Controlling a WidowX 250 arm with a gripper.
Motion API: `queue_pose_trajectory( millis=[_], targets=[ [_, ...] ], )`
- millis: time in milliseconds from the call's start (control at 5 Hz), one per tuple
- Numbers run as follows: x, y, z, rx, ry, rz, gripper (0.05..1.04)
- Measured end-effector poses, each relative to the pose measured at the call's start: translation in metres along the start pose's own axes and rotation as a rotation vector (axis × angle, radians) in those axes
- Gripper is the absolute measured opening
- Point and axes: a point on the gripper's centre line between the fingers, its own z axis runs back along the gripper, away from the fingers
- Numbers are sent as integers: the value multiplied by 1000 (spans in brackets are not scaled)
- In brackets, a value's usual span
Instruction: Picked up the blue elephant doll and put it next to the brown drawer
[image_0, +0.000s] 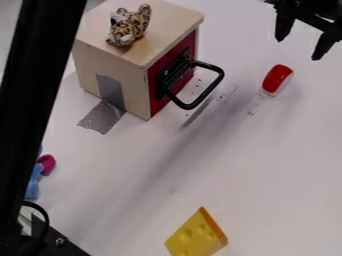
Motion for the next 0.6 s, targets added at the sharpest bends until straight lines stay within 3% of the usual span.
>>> queue_pose_trajectory(
  millis=[200, 400, 600],
  targets=[
    [-6, -2, -20, 3, 50, -1, 999],
    [-28, -1, -46, 21, 122, -1, 999],
    [-58, 3, -34, 25, 104, 36, 999]
  ],
)
